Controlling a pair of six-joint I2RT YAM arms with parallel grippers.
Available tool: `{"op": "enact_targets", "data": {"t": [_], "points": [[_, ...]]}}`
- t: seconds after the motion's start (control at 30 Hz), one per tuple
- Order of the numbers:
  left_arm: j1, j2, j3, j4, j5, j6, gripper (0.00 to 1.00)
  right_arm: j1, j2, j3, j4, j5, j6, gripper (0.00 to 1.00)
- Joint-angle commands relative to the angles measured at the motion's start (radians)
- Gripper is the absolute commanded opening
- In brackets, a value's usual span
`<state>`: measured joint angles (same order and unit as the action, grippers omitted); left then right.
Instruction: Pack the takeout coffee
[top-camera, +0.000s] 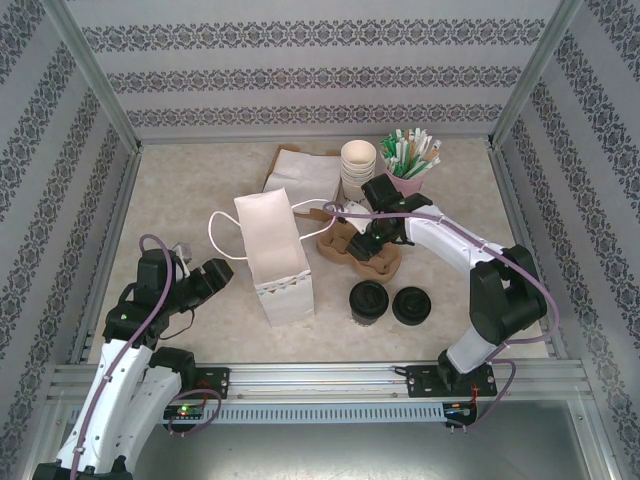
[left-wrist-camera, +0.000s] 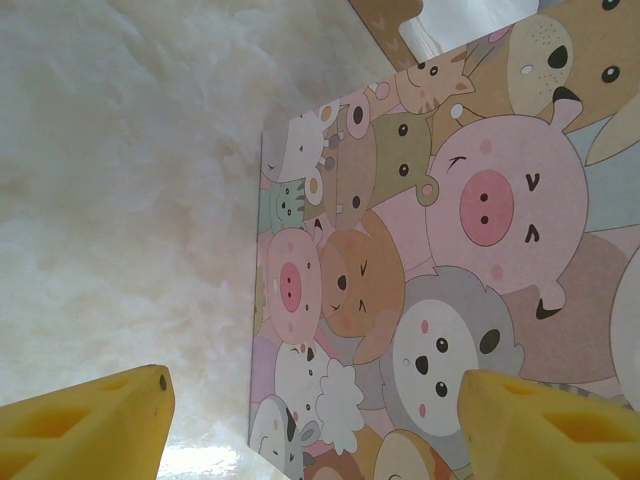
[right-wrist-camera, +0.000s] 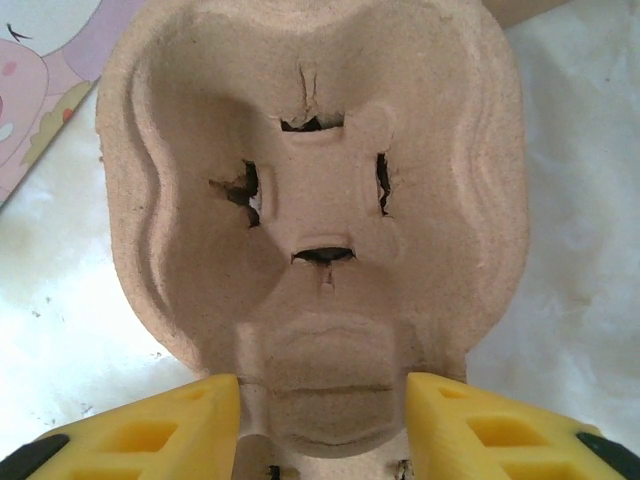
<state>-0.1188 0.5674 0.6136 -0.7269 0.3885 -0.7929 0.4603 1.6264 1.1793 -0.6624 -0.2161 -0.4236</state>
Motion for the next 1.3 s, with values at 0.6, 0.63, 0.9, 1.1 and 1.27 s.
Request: {"op": "enact_targets", "data": {"t": [0.6,0.63,0.9,1.1,1.27], "points": [[-0.013,0.002,0.044,-0.025,-0.003,0.004,0.76,0.012,0.048,-0.003,-0.003,0.081,-0.061,0.48],[-0.012,0.003,0.045,-0.024,-0.003,0.005,0.76,0.014,0.046,-0.003,-0.005,0.078,-0.063,0.47],[-0.013,0.002,0.043,-0.026,-0.003,0.003,0.76,0.017,0.013,-0.022,0.007,0.058,-0.072,0.46],[-0.013,0.003,0.039,-0.023,-0.002,0.004,0.76,0.015,-0.021,-0.022,0.002,0.012,-0.064,0.45],[-0.012,0.002,0.038,-0.022,-0.001,0.003,0.76,0.013,-0.043,-0.024,0.001,0.005,-0.052,0.44]]}}
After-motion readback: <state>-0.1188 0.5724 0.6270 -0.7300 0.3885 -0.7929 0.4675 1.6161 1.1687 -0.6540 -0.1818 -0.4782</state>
